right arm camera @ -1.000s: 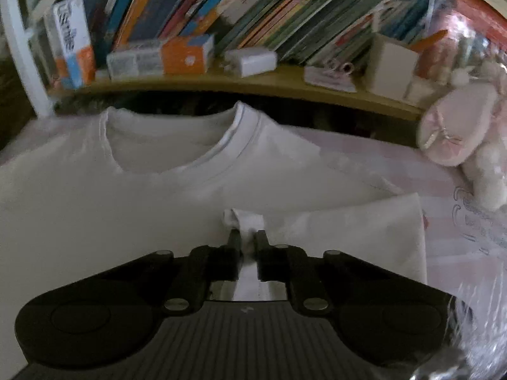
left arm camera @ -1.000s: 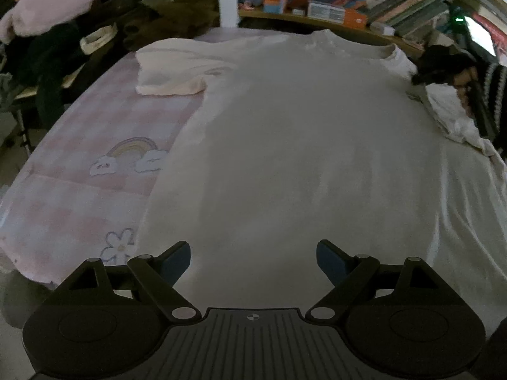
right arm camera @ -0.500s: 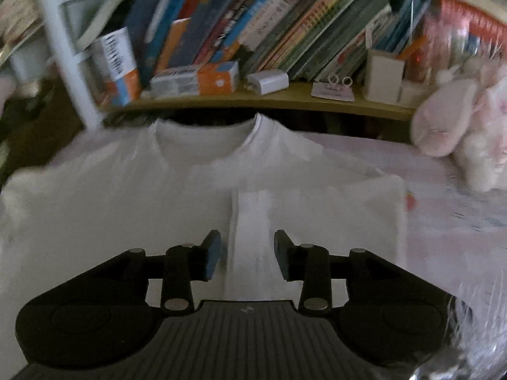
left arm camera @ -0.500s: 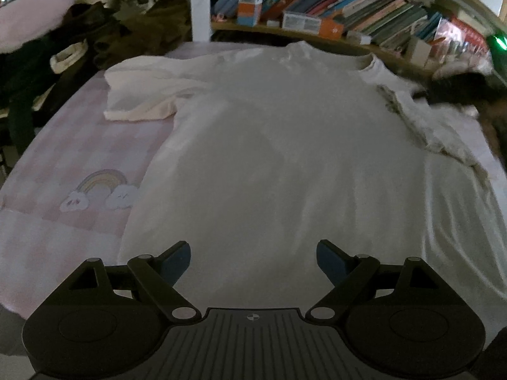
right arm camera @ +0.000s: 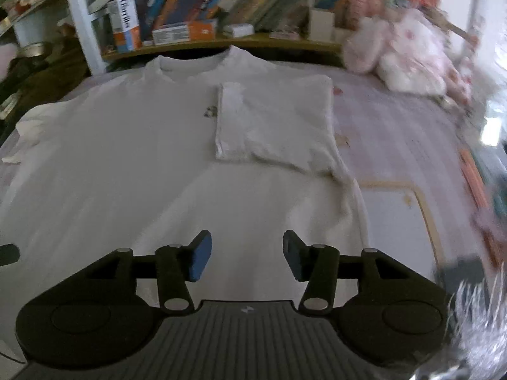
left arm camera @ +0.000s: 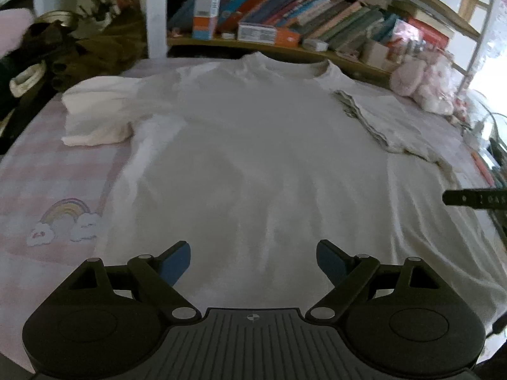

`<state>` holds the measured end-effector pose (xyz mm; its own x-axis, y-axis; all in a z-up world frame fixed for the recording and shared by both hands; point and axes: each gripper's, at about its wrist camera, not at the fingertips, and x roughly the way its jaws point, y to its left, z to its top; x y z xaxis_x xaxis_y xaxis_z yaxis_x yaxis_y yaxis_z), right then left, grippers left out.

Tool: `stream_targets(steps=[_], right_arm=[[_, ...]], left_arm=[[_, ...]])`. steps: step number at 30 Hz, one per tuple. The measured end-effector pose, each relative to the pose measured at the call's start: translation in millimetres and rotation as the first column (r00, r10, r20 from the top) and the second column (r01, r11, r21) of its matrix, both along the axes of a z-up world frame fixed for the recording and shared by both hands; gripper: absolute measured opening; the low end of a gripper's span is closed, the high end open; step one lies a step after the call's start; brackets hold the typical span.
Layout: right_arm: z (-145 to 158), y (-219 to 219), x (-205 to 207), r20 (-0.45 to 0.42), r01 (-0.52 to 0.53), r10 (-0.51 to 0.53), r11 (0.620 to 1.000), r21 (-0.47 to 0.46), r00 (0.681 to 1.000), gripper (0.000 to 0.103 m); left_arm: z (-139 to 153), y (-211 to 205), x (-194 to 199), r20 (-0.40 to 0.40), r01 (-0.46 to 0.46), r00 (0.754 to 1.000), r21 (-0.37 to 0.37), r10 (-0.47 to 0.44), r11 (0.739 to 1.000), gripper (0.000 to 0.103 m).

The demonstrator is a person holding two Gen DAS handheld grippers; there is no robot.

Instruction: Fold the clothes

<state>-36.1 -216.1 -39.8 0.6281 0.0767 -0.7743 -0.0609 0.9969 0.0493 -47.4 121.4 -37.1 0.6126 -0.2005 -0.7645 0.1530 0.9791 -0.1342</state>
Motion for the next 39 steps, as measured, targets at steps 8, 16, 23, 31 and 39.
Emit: stream_targets(steps=[8, 16, 23, 31, 39], right_arm=[[8.1, -1.8, -33.9, 0.058, 0.03, -0.026, 0.998, -0.058, 0.998, 0.073], [-3.9, -14.2, -35.2, 0.015, -0.01, 0.01, 1.0, -0.022, 1.0, 0.082], [-2.3, -7.1, -36.4, 0.002, -0.019, 0.019, 0.999, -0.027, 1.0, 0.083], [-0.6, 34.6, -33.6, 0.0, 0.066, -0.066, 0.998, -0.02, 0.998, 0.083], [3.2, 98.2, -41.4, 0.004, 0.16, -0.16, 0.986, -0.041, 0.987, 0.083]], left_arm=[[4.7, -19.9, 1.2, -0.01, -0.035, 0.999, 0.024, 0.035, 0.999, 0.089], [9.6, -38.8, -13.3, -0.028, -0.063, 0.998, 0.066, 0.065, 0.996, 0.089], [11.7, -24.1, -12.9, -0.026, -0.097, 0.995, 0.055, 0.098, 0.994, 0.089], [16.2, 50.3, 9.3, 0.009, -0.14, 0.99, 0.012, 0.14, 0.99, 0.089], [11.6, 158.3, 59.7, -0.008, -0.281, 0.959, -0.159, 0.283, 0.947, 0.061]])
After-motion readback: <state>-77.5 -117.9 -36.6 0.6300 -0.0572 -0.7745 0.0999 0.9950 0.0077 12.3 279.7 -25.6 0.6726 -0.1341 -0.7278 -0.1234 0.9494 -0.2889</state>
